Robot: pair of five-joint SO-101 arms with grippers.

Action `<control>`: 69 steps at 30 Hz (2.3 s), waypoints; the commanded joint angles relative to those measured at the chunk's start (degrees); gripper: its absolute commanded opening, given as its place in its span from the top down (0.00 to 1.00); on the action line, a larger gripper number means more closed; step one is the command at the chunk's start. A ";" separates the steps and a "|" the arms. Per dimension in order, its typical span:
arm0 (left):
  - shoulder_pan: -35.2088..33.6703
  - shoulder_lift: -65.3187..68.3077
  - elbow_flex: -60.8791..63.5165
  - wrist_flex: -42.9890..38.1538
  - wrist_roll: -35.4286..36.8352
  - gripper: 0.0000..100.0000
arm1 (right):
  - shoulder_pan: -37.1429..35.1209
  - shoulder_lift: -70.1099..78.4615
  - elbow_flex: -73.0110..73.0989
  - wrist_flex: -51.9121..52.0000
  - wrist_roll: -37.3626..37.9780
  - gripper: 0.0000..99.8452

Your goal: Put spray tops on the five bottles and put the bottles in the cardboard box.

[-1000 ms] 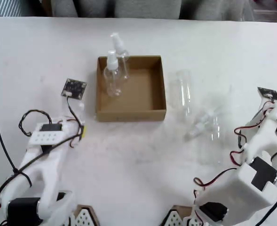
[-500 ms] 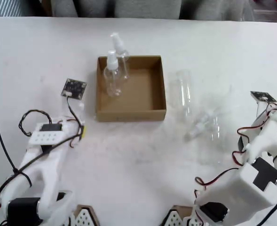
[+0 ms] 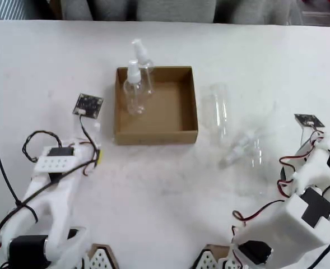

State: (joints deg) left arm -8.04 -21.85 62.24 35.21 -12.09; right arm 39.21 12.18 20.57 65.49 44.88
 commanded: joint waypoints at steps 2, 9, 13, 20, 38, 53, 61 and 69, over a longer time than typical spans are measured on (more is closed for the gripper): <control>-0.66 -2.15 -0.26 -1.41 -0.18 0.98 | 0.22 -0.48 -0.18 -1.89 0.44 0.80; -0.66 -2.15 -0.26 -1.49 -0.18 0.98 | 0.66 -1.98 -1.58 -0.66 -0.09 0.93; -0.66 -2.15 -0.26 -1.49 -0.18 0.98 | 0.66 -5.76 -3.96 4.35 -3.52 0.94; -0.66 -2.15 -0.26 -1.49 -0.18 0.98 | -1.27 -17.63 -4.04 7.25 -13.71 0.94; -0.66 -2.15 -0.26 -1.32 -0.18 0.98 | -12.26 -42.51 13.80 -10.68 -30.15 0.94; -0.66 -2.15 -0.26 -1.32 0.18 0.98 | -24.13 -42.33 14.24 -52.18 -31.56 0.94; -0.66 -2.15 -0.26 -1.49 0.18 0.98 | -25.71 -48.04 21.27 -53.32 -32.00 0.94; -0.66 -2.15 -0.26 -1.49 0.18 0.98 | -32.40 -67.21 38.15 -53.32 -32.00 0.94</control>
State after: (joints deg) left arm -8.04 -21.85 62.24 35.21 -12.09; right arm 9.14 -47.34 55.91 13.36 13.32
